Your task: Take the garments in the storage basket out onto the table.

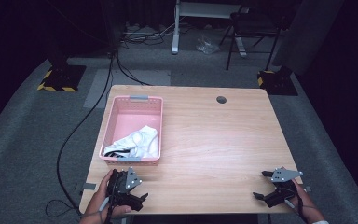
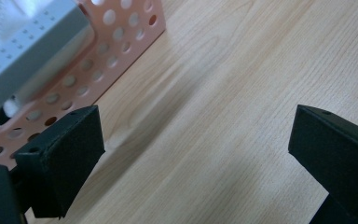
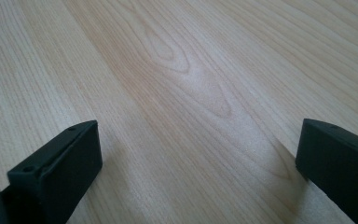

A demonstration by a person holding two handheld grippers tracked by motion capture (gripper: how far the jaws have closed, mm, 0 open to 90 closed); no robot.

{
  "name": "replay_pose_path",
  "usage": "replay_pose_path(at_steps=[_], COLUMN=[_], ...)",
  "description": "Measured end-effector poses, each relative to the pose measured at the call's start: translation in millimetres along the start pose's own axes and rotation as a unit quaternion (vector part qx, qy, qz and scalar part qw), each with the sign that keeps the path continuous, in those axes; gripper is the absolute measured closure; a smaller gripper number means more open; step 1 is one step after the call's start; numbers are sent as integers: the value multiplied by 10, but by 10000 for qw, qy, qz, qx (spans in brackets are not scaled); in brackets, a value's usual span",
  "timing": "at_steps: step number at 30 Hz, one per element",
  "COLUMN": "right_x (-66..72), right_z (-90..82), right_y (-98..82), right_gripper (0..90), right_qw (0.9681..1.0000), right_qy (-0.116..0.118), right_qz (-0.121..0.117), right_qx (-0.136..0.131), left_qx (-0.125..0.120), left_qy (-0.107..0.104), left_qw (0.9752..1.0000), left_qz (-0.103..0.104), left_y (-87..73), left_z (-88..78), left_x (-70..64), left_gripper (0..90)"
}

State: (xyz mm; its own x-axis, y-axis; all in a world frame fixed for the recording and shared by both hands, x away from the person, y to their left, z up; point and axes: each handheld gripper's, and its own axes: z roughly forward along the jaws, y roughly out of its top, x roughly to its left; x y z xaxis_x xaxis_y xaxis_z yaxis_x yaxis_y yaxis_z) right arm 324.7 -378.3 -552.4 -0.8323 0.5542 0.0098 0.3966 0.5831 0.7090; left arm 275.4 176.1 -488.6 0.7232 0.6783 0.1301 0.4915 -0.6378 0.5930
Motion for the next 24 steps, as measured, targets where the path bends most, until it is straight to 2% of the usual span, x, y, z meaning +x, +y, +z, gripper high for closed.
replay_pose_path(at_steps=[7,24], right_x=[1,1], right_z=[0,1], right_y=[0,1], right_gripper=[4,4], right_qw=[10000,10000], right_qy=[-1,-5], right_qz=[4,5], right_qx=[1,0], left_qx=[-56,-351], left_qy=[102,308], left_qw=[9999,9989], left_qz=[70,92], left_y=[48,218], left_z=[-85,-283], left_x=[31,145], left_gripper=[29,30])
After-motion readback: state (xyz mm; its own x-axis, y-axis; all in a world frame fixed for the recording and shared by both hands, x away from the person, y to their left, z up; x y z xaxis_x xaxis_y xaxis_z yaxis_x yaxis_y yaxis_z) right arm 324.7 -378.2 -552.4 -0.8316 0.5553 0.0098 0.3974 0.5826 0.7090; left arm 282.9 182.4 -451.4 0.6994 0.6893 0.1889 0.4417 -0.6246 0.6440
